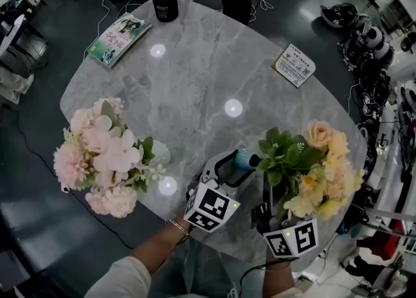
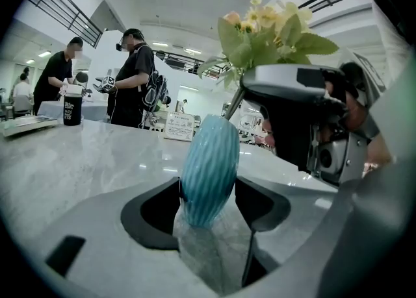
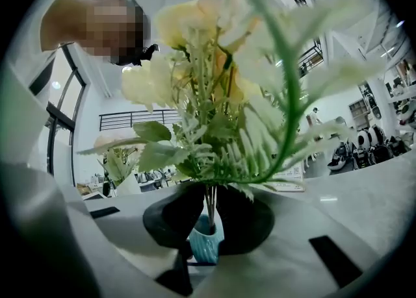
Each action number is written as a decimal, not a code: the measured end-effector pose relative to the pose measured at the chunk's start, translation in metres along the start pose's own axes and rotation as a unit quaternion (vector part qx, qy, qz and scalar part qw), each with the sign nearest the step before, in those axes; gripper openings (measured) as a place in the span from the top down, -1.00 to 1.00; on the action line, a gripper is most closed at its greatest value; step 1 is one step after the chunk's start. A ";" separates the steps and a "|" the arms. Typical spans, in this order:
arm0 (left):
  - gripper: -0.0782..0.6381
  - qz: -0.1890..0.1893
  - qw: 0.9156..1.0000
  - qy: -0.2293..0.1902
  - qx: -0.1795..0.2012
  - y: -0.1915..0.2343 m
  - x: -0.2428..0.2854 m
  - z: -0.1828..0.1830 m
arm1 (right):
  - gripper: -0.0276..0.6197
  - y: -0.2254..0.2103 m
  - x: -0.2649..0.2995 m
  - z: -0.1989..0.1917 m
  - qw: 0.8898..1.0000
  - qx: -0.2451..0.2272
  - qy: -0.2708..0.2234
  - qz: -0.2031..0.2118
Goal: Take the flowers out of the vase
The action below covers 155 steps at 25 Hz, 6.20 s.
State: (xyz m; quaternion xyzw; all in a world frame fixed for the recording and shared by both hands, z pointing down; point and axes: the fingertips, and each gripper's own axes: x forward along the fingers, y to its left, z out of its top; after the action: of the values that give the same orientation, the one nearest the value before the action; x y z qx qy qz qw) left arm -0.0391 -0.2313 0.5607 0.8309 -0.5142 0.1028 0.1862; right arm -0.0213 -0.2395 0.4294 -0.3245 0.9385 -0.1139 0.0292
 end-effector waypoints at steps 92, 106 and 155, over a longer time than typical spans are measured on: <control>0.76 0.009 0.997 0.065 -0.032 -0.117 -0.089 0.021 | 0.78 -0.014 -0.182 -0.068 0.943 0.225 0.206 -0.131; 0.76 0.016 0.994 0.094 -0.052 -0.107 -0.059 -0.004 | 0.81 -0.054 -0.167 -0.100 0.919 0.298 0.213 -0.144; 0.76 0.013 0.991 0.120 -0.059 -0.088 -0.039 -0.035 | 0.74 -0.074 -0.157 -0.136 0.904 0.329 0.211 -0.174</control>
State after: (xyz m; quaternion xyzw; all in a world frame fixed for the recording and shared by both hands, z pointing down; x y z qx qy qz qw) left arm 0.0224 -0.1493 0.5607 0.7935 -0.5040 0.1734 0.2937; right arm 0.1292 -0.1733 0.5755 -0.4232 0.7606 -0.4850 -0.0843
